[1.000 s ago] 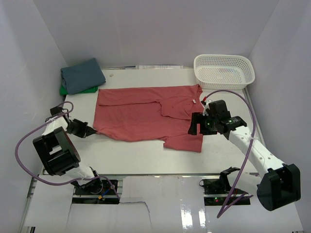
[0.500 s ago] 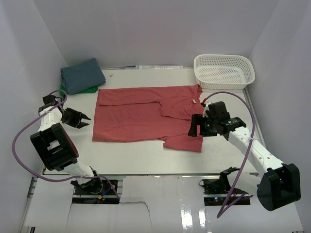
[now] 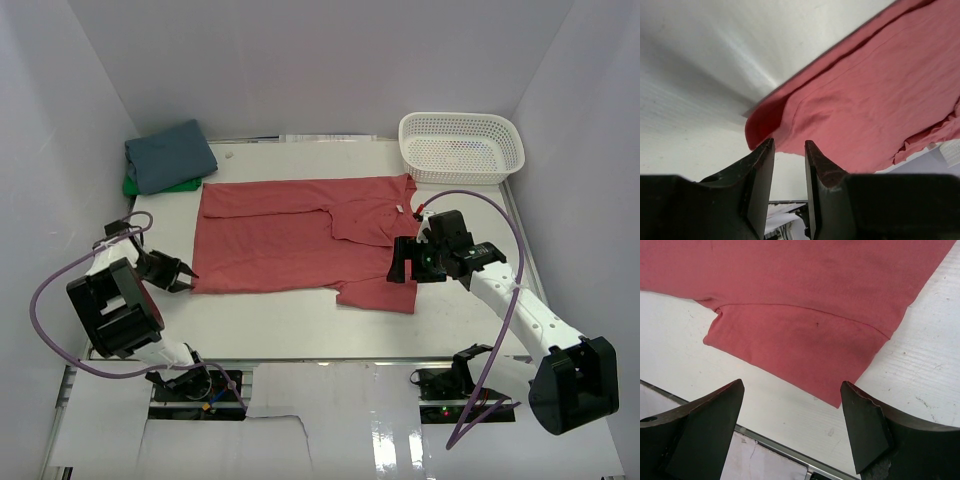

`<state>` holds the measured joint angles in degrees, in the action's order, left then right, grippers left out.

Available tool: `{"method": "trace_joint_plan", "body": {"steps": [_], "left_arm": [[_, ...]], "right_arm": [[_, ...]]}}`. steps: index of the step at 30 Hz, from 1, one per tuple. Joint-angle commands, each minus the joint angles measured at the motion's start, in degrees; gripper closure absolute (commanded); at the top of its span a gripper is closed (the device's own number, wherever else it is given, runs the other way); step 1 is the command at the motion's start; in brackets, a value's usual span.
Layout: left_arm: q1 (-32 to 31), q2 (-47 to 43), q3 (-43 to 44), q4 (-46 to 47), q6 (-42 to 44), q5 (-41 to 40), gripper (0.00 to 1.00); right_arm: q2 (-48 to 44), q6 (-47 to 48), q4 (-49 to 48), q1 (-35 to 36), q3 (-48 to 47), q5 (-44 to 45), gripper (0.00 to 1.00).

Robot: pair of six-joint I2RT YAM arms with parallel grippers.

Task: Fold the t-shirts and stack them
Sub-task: Fold the flattened tshirt in 1/3 of the way

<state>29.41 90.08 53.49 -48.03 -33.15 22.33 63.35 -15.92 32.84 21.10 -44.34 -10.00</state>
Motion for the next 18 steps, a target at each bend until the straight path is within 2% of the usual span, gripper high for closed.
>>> {"method": "trace_joint_plan", "body": {"steps": [1, 18], "left_arm": [[0.1, -4.8, -2.4, 0.3, 0.5, -0.3, 0.59], [0.1, -7.3, -7.0, 0.4, 1.7, -0.3, 0.61]], "right_arm": [[-0.9, 0.5, -1.3, 0.3, 0.2, -0.9, 0.16], [-0.3, 0.5, -1.6, 0.3, 0.4, -1.3, 0.16]]}}
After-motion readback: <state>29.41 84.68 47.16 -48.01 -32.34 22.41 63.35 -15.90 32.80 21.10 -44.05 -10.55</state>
